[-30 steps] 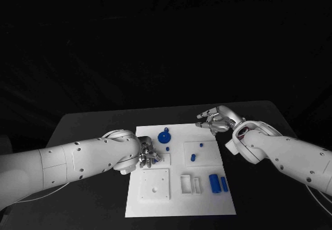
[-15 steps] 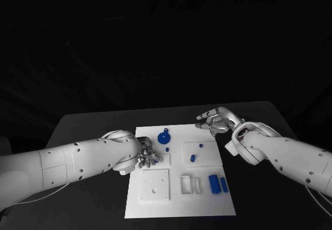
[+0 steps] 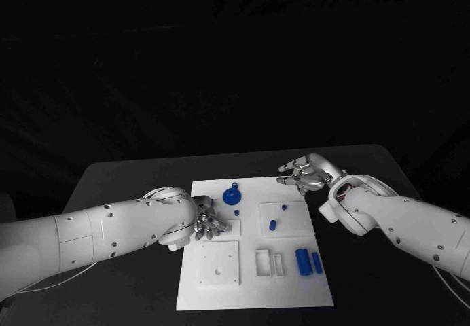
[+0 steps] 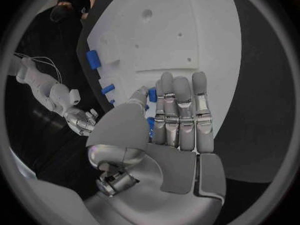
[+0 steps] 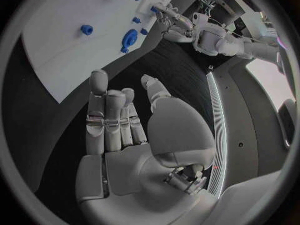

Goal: Assemble the parts on the task board

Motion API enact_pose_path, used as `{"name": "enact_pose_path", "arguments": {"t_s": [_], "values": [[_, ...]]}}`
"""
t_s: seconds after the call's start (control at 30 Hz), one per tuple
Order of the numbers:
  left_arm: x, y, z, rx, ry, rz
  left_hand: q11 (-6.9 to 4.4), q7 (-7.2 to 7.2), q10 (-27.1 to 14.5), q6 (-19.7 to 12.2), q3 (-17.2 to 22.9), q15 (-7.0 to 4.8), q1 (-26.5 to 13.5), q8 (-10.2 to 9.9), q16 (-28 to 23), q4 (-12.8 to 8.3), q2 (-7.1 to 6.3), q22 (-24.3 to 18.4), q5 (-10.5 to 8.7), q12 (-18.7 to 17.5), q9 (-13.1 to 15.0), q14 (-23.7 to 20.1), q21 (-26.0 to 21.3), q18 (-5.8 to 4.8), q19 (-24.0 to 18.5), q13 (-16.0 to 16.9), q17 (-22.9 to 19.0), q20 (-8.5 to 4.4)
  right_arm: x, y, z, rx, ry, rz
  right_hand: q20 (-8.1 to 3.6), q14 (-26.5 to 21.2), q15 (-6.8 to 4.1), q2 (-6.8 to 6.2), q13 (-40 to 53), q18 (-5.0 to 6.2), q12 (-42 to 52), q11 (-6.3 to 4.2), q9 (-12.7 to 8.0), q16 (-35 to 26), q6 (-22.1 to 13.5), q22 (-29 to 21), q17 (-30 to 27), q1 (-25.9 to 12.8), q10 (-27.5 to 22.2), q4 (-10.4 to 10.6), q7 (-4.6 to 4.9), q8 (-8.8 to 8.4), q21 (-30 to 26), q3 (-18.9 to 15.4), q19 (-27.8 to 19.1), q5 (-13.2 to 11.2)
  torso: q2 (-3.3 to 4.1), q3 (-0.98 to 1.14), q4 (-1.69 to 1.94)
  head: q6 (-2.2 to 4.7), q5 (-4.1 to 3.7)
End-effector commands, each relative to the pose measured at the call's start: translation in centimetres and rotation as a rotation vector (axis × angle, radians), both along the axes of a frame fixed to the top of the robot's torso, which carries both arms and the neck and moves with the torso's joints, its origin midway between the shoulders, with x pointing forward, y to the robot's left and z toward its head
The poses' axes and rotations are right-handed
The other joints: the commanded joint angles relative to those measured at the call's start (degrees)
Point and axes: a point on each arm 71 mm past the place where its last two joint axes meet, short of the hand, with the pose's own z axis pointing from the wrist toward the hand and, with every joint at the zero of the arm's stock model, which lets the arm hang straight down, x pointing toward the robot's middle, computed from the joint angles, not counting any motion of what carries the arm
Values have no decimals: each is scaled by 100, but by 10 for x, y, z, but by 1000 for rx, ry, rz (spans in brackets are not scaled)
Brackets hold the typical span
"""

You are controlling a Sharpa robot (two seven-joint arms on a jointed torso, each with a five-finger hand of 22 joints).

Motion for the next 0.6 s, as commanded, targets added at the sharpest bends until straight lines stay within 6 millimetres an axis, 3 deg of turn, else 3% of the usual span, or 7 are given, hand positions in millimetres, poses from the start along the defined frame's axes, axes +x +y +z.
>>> {"name": "enact_pose_path", "arguments": {"t_s": [0.03, 0.2, 0.27, 0.33, 0.47, 0.6], "values": [[-1, 3, -3, 7, 2, 16, 22, 27, 119, -23, -72, 22, -128, 29, 13, 131, -64, 9, -371, 43, 13, -19, -38, -76, 49, 10, -7, 2, -1, 1, -2, 1, 10, 11, -25, -37, -20, 3, -9, 37, 2, 0, 9, -31, -2, 144, -8, -47, -40, -36, 22, 27, -37, -8, 136, 4, 0, -1, -2, -1, 10], [0, 6, -2, 0, -10, 29, 33, 43, 111, -12, 195, 30, -339, 57, 10, 583, -462, 23, -759, 52, 26, -20, -85, -68, 67, 24, -19, 11, -1, 0, -3, 1, 11, 9, -24, -40, -20, 3, -11, 38, 0, 1, 9, -34, -6, 141, -11, -45, -43, -36, 24, 28, -49, -11, 136, 6, -2, -1, -2, 14, 7], [0, 8, -1, -4, -15, 35, 37, 46, 106, -8, 362, 34, -413, 60, 3, 859, -739, 25, -1034, 50, 25, -25, -105, -67, 68, 24, -25, 15, -1, 0, -3, 0, 12, 8, -24, -41, -19, 0, -12, 39, 0, 2, 10, -37, -11, 141, -14, -45, -43, -36, 25, 28, -56, -12, 137, 20, 0, -3, -2, 21, 4], [0, 10, -1, -9, -20, 41, 47, 60, 99, -22, 322, 39, -422, 51, -6, 1077, -894, 26, -1091, 43, 15, -33, -127, -66, 67, 21, -32, 19, -1, -1, -3, 0, 12, 7, -24, -43, -19, 0, -14, 39, -1, 1, 9, -42, -17, 140, -17, -45, -44, -36, 25, 27, -61, -11, 137, 34, 0, -4, -2, 28, 2], [-1, 14, 0, -15, -27, 54, 61, 87, 82, -63, -344, 51, -524, 11, -28, 1151, -971, 19, -1061, 25, -58, -41, -177, -55, 73, 9, -54, 33, -1, -2, -4, 0, 13, 4, -24, -43, -19, 0, -14, 39, -1, 1, 9, -42, -17, 140, -17, -45, -44, -36, 25, 27, -61, -11, 137, 34, -2, -4, -2, 36, 0], [-1, 17, 1, -21, -30, 63, 64, 89, 76, -63, -406, 54, -554, 12, -35, 1156, -986, 18, -1075, 19, -73, -47, -190, -53, 79, 5, -60, 35, -1, -3, -5, 0, 14, 2, -24, -43, -19, 0, -14, 39, -1, 1, 9, -42, -17, 140, -17, -45, -44, -36, 25, 27, -61, -11, 137, 34, -2, 1, 0, 41, 2]]}}
